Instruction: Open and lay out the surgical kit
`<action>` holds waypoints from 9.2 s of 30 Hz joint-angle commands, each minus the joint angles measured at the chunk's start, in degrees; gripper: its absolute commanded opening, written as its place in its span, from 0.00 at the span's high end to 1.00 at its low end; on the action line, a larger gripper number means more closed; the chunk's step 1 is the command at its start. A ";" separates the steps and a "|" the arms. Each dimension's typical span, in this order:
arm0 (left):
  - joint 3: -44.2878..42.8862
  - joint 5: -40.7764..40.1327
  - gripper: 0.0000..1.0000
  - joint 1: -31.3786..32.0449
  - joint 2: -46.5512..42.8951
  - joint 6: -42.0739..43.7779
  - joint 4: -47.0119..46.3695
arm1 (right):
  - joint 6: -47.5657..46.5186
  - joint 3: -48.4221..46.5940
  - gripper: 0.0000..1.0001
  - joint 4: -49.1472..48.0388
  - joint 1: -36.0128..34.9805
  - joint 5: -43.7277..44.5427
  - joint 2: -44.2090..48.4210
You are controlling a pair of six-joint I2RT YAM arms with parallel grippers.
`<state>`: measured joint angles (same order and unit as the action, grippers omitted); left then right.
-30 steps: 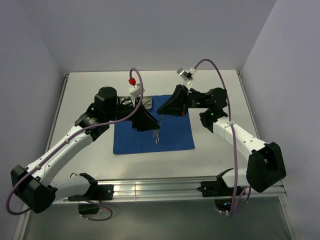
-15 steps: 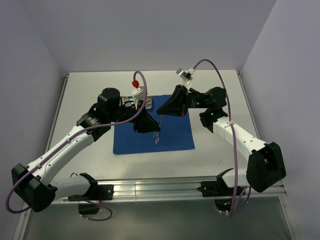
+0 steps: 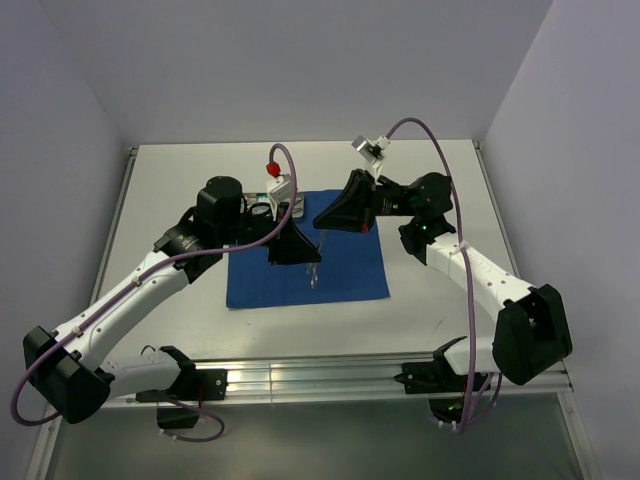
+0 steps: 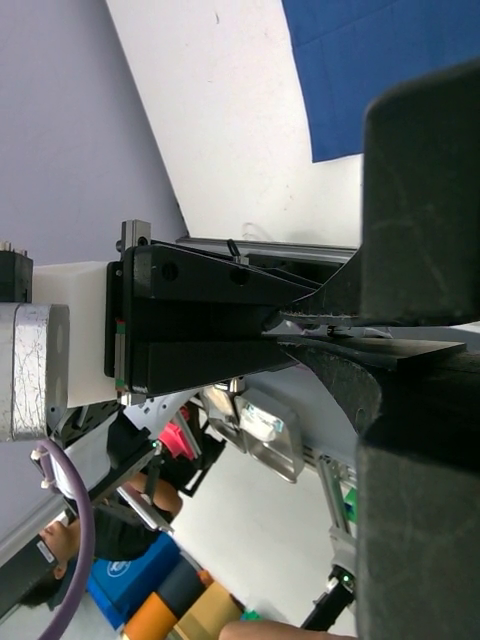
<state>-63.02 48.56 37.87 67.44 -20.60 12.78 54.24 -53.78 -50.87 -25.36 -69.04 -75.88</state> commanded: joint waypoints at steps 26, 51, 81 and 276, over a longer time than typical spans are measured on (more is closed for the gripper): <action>0.89 -57.69 1.00 -3.32 13.74 -9.90 22.63 | -34.20 -3.97 0.00 47.70 13.50 17.18 7.32; 0.19 -48.99 1.00 -12.82 30.29 -4.10 22.82 | -31.65 -2.56 0.00 45.25 13.76 14.98 5.56; -0.70 -49.78 0.87 -14.49 32.58 -3.13 23.96 | -29.28 -1.86 0.00 42.26 13.76 13.58 5.12; -37.79 -14.63 1.00 -27.14 54.38 89.07 30.56 | -30.77 -2.82 0.00 43.49 15.26 12.26 0.29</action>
<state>-101.12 33.12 10.44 126.21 69.73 43.94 23.11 -54.72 -4.78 -10.59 -55.77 -76.12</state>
